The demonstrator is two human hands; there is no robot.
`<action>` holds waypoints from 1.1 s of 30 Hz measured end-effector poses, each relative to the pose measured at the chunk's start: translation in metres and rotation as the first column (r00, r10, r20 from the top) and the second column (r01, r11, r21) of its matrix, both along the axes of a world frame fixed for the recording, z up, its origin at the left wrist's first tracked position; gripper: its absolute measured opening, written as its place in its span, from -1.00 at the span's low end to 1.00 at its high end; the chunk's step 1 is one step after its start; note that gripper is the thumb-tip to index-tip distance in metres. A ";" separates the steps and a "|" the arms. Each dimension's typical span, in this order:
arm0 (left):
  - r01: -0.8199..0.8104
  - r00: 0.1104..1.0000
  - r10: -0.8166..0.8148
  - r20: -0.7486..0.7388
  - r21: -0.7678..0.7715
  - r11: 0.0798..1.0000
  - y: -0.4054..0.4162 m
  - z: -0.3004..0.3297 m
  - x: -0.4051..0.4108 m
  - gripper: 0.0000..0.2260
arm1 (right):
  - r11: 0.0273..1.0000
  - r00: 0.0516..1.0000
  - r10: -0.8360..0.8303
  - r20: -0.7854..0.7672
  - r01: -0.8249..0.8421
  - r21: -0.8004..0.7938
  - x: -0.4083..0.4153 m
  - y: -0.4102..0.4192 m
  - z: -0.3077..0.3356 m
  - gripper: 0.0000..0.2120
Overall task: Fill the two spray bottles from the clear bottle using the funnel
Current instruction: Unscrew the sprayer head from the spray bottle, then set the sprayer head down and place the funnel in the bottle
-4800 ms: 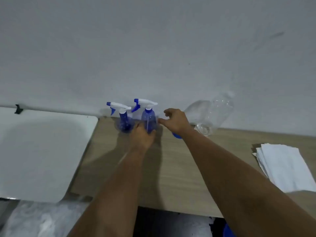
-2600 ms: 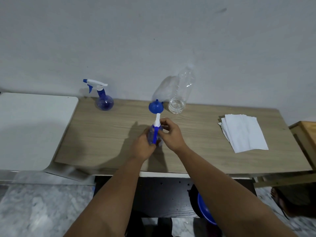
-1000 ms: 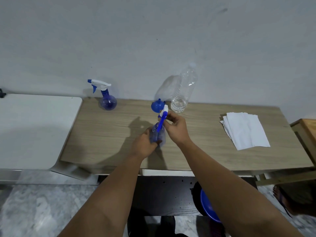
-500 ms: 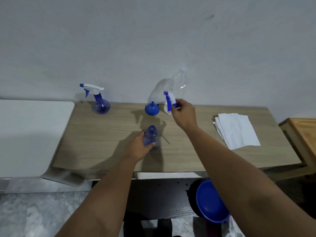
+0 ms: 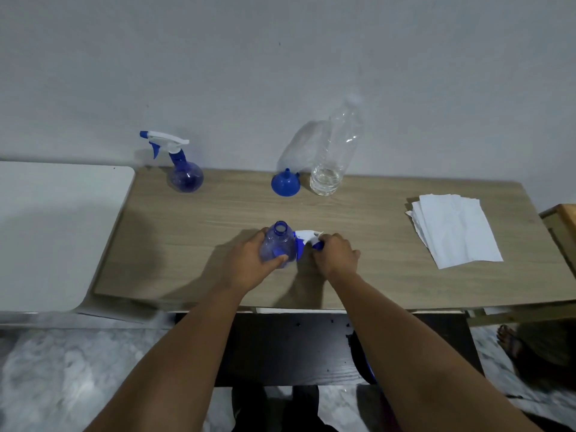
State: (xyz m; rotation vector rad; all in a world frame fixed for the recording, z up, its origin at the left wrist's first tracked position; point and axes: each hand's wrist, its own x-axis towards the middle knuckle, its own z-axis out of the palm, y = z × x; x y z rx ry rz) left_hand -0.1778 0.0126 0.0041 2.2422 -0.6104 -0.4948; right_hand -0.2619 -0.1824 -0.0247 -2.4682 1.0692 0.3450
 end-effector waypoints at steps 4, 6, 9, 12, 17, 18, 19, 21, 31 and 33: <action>0.019 1.000 -0.019 0.020 0.040 0.999 0.001 0.003 0.005 -0.44 | 0.999 1.000 0.026 -0.008 -0.026 -0.036 0.006 -0.002 0.009 -0.56; 0.019 0.999 -0.020 0.026 0.058 0.998 0.003 0.006 0.009 -0.44 | 0.999 0.999 0.017 0.031 -0.016 -0.047 0.013 -0.003 0.022 -0.51; 0.011 1.000 -0.011 0.001 0.069 0.998 0.006 0.007 0.017 -0.42 | 1.000 0.994 -0.007 0.106 0.008 -0.016 0.038 -0.008 0.043 -0.49; 0.006 1.000 -0.006 -0.005 0.042 0.999 0.007 0.008 0.024 -0.44 | 0.999 0.983 -0.010 0.184 0.004 0.033 0.077 -0.014 0.057 -0.46; 0.000 1.000 0.000 -0.001 0.058 0.998 0.009 0.005 0.040 -0.44 | 0.990 0.981 0.044 0.189 -0.069 0.125 0.145 -0.019 0.046 -0.50; 0.015 1.000 -0.015 -0.004 0.056 0.998 0.010 0.005 0.043 -0.44 | 0.986 0.982 0.044 0.184 -0.072 0.148 0.156 -0.019 0.041 -0.43; 0.028 1.000 -0.027 -0.010 0.045 0.999 0.011 0.003 0.047 -0.45 | 0.984 0.983 0.041 0.177 -0.071 0.165 0.166 -0.018 0.035 -0.34; 0.042 0.999 -0.043 0.016 0.054 0.998 0.012 0.003 0.052 -0.44 | 0.985 0.985 0.030 0.172 -0.059 0.164 0.182 -0.018 0.024 -0.21; 0.058 0.997 -0.055 -0.057 0.046 0.997 0.013 -0.008 0.058 -0.39 | 0.993 0.991 0.103 0.086 -0.097 -0.072 0.185 -0.015 0.003 -0.46; 0.045 0.997 -0.042 -0.065 0.045 0.998 0.013 -0.008 0.056 -0.37 | 0.988 0.989 0.139 0.052 -0.135 -0.080 0.181 -0.014 0.008 -0.47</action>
